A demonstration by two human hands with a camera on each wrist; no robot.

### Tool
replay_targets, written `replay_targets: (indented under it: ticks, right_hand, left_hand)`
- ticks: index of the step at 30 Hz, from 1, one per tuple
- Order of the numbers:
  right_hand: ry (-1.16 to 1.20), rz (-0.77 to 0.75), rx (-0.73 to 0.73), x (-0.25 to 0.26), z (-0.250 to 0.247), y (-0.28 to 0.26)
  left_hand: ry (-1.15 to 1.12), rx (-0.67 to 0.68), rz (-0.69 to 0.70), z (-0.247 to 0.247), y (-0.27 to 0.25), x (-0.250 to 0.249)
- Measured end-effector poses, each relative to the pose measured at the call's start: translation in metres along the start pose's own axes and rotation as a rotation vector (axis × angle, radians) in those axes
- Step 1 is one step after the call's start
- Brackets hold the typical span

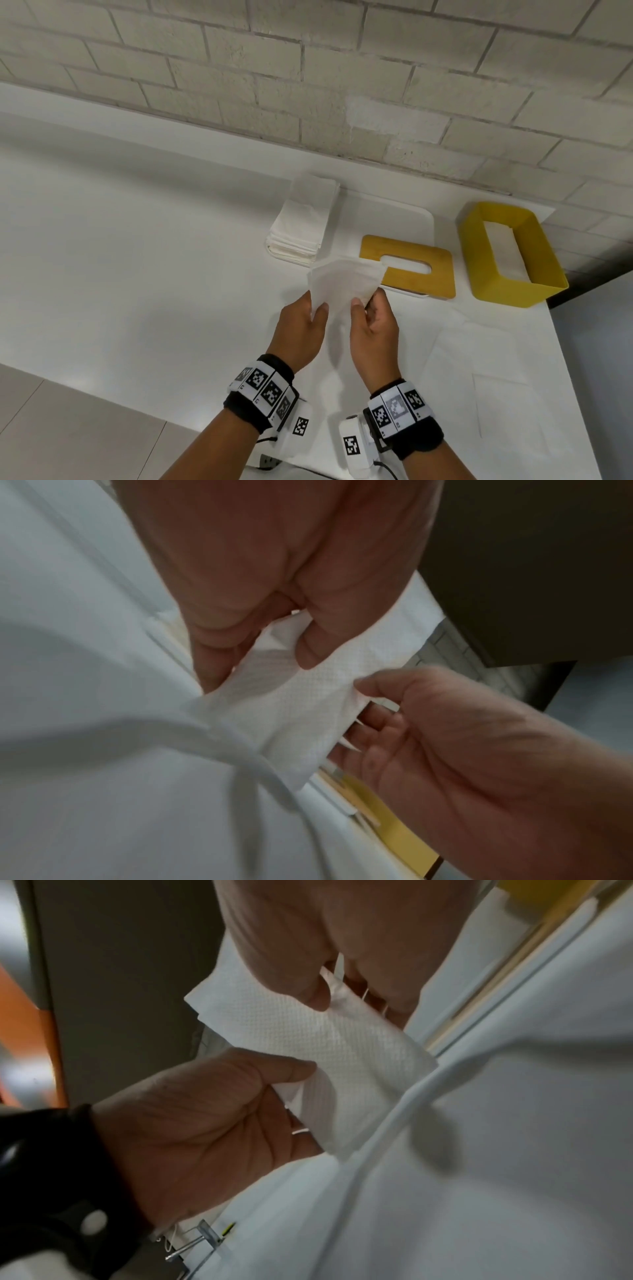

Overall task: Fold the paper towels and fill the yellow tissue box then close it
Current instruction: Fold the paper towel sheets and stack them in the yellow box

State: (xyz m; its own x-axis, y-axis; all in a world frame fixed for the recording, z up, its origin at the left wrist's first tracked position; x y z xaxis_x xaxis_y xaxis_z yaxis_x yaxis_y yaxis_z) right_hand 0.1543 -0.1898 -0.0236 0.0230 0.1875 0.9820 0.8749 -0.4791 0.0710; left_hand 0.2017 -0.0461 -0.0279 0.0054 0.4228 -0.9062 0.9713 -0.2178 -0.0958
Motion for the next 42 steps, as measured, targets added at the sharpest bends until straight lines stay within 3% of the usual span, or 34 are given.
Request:
replay_targets:
  ticks: [11, 16, 20, 23, 27, 31, 33, 42]
  right_hand:
    - [-0.043, 0.037, 0.096, -0.010, -0.002, 0.003]
    - [-0.195, 0.058, 0.243, -0.021, -0.006, 0.009]
    - [-0.230, 0.137, 0.341, -0.026, -0.014, 0.008]
    - [-0.266, 0.084, 0.382, -0.017, -0.008, 0.012]
    - [-0.155, 0.089, 0.244, -0.011, -0.017, 0.021]
    - [-0.241, 0.045, 0.299, -0.006, -0.016, 0.021]
    - [-0.226, 0.103, 0.311, -0.008, -0.010, 0.030]
    - [-0.196, 0.029, 0.223, 0.009, -0.012, 0.025]
  left_hand:
    - [-0.048, 0.063, 0.102, -0.008, -0.001, -0.015]
    - [-0.090, 0.118, 0.235, -0.016, 0.000, -0.023]
    - [-0.146, 0.126, 0.253, -0.022, 0.004, -0.023]
    - [-0.165, 0.113, 0.216, -0.021, 0.006, -0.020]
    - [-0.118, 0.158, 0.164, -0.011, 0.006, -0.014]
    - [-0.031, 0.219, 0.126, -0.003, 0.007, -0.011]
    - [-0.026, 0.234, 0.099, -0.001, 0.008, -0.010]
    - [-0.274, 0.083, -0.098, -0.013, 0.011, -0.010]
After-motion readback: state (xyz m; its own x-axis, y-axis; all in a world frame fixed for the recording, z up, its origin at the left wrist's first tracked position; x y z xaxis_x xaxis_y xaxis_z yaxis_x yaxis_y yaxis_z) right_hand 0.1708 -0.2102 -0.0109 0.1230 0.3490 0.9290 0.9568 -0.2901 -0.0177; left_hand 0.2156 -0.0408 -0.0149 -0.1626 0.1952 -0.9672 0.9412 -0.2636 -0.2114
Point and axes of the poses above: each hand's wrist, its own y-axis towards the middle knuckle, its own z-axis out of the palm, x = y × z, the point moved 6 cm from there along y, towards the middle knuckle, and after that the axes turned 2 degrees about -z, right-handed, at the moved point
